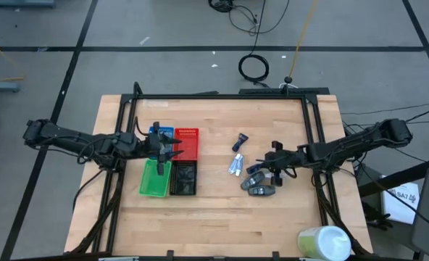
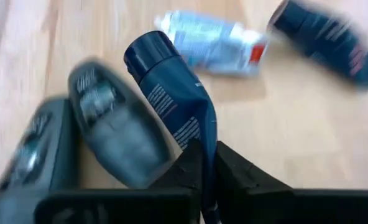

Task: Pick & Place Travel size toiletries
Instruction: Put the bottom blue shave cream into the green bin

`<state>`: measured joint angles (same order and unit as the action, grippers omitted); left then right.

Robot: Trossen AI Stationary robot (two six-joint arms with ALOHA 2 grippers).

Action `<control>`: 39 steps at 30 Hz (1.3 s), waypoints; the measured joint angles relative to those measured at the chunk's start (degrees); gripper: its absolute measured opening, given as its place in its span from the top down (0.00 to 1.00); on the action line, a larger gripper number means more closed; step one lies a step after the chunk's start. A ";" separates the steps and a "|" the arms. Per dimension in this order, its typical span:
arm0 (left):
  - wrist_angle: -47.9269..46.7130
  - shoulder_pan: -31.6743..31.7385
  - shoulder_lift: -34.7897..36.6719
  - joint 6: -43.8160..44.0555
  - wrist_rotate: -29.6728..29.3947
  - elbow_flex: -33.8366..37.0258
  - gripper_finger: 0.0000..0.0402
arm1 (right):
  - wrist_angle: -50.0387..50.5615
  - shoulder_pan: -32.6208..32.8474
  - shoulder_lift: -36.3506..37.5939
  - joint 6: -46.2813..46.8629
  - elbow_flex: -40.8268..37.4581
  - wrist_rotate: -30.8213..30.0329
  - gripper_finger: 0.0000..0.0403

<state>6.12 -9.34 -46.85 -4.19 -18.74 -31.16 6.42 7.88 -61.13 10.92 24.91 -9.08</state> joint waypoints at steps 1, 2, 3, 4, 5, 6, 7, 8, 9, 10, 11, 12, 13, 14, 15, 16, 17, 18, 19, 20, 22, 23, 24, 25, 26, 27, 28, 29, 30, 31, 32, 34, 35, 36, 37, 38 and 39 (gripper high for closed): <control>0.01 0.00 0.00 0.02 0.00 -0.02 0.61 | -0.44 -0.02 0.78 -0.31 0.00 -0.25 0.96; 0.01 0.00 0.00 0.06 0.00 -0.02 0.61 | -1.05 -0.08 1.56 -0.94 0.00 -0.39 0.96; 0.04 0.00 0.00 0.07 0.00 -0.02 0.61 | -2.16 -0.09 2.23 -1.68 0.00 -0.42 0.95; 0.03 0.00 0.00 0.13 0.08 -0.02 0.61 | -3.45 -0.09 2.91 -2.44 0.00 -0.37 0.94; 0.04 0.00 -0.01 0.20 0.29 -0.02 0.61 | -4.95 -0.09 3.54 -2.98 0.00 -0.33 0.94; 0.14 0.00 -0.17 0.28 0.49 -0.02 0.61 | -6.65 -0.09 4.06 -3.73 0.00 -0.28 0.94; 0.50 0.00 -0.62 0.57 0.58 -0.02 0.61 | -8.18 -0.09 4.53 -4.56 0.00 -0.12 0.95; 0.96 0.00 -1.26 0.94 0.65 -0.02 0.61 | -9.61 -0.09 4.93 -5.29 0.00 -0.05 0.95; 1.37 0.00 -2.07 1.36 0.67 -0.02 0.61 | -10.97 -0.09 5.27 -6.03 0.00 -0.02 0.96; 1.70 0.00 -2.87 1.54 0.70 -0.02 0.61 | -12.26 -0.09 5.47 -6.72 0.00 0.01 0.96; 2.37 0.00 -3.64 1.54 0.70 0.00 0.61 | -13.60 -0.09 5.52 -7.29 0.00 0.02 0.96; 3.48 0.00 -4.49 1.48 0.70 -0.01 0.61 | -14.74 -0.09 5.58 -7.92 0.00 0.04 0.96; 4.50 0.00 -5.45 1.46 0.70 -0.02 0.61 | -15.53 -0.09 5.60 -8.68 0.00 0.06 0.96; 5.25 0.00 -6.45 1.46 0.70 -0.02 0.61 | -16.68 -0.09 5.60 -9.27 -0.02 0.06 0.96; 6.25 0.00 -7.51 1.44 0.71 -0.02 0.61 | -17.77 -0.09 5.60 -9.92 -0.02 0.04 0.96; 7.40 0.00 -8.55 1.25 0.72 -0.02 0.61 | -18.54 -0.09 5.60 -10.48 -0.02 -0.05 0.96; 9.02 0.00 -9.59 0.91 0.70 -0.02 0.61 | -19.18 -0.09 5.60 -11.15 -0.02 -0.19 0.96; 11.06 0.00 -10.74 0.61 0.72 -0.02 0.61 | -19.81 -0.09 5.60 -11.87 -0.02 -0.49 0.96; 12.92 0.00 -11.90 0.16 0.72 -0.03 0.61 | -20.54 -0.07 5.59 -12.43 -0.02 -1.38 0.96; 14.46 0.00 -13.07 -0.06 0.72 -0.02 0.61 | -21.25 -0.07 5.60 -12.85 -0.02 -1.65 0.96; 18.02 0.00 -15.50 -0.21 0.92 -0.02 0.61 | -22.09 -0.09 5.60 -13.51 -0.02 -1.82 0.96; 20.03 0.00 -16.79 -0.24 1.42 -0.04 0.61 | -22.29 -0.09 5.60 -13.70 -0.02 -1.81 0.96; 21.31 0.00 -18.08 -0.50 2.21 -0.18 0.61 | -22.58 -0.09 5.60 -13.77 -0.02 -1.80 0.96; 22.27 0.00 -19.53 -0.88 2.84 -0.46 0.61 | -22.88 -0.13 5.60 -13.75 -0.02 -1.80 0.96; 22.75 0.00 -20.86 -1.01 3.24 -0.92 0.61 | -23.01 -0.27 5.62 -13.69 -0.02 -1.76 0.96; 23.62 -0.03 -22.17 -0.11 3.33 -1.60 0.61 | -22.96 -0.43 5.63 -13.43 -0.02 -1.75 0.96; 24.38 -0.04 -23.44 1.35 3.45 -2.69 0.61 | -22.89 -0.68 5.60 -13.30 -0.02 -1.77 0.96; 24.73 -0.04 -24.54 2.63 3.52 -4.00 0.61 | -22.87 -0.83 5.60 -13.20 -0.02 -1.75 0.96; 24.78 -0.02 -25.65 3.47 3.51 -5.28 0.61 | -22.91 -0.99 5.60 -13.18 -0.02 -1.75 0.96; 24.57 -0.02 -27.02 3.83 3.50 -6.75 0.60 | -22.95 -1.16 5.60 -13.18 -0.02 -1.73 0.96; 24.24 0.00 -28.60 3.85 3.53 -8.14 0.59 | -22.93 -1.36 5.60 -13.16 -0.02 -1.71 0.96; 23.58 0.00 -32.36 2.90 4.89 -10.76 0.55 | -22.90 -1.56 5.60 -13.16 -0.02 -1.64 0.96; 23.55 0.00 -34.26 1.87 6.21 -11.94 0.52 | -22.94 -1.57 5.60 -13.14 -0.02 -1.64 0.96; 23.53 0.00 -36.20 0.56 7.23 -13.18 0.49 | -22.94 -1.57 5.60 -13.16 -0.02 -1.64 0.96; 23.67 0.00 -38.17 -0.48 7.88 -14.48 0.45 | -22.91 -1.55 5.60 -13.13 -0.02 -1.64 0.96; 23.71 -0.02 -40.03 -1.35 8.19 -15.76 0.41 | -22.93 -1.55 5.60 -13.09 -0.02 -1.64 0.96; 23.62 0.03 -41.69 -2.10 8.26 -16.99 0.37 | -22.97 -1.55 5.60 -12.92 -0.02 -1.64 0.96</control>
<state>29.74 -9.32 -88.54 -6.28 -10.48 -48.15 -16.56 6.33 -55.53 -2.00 24.88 -10.72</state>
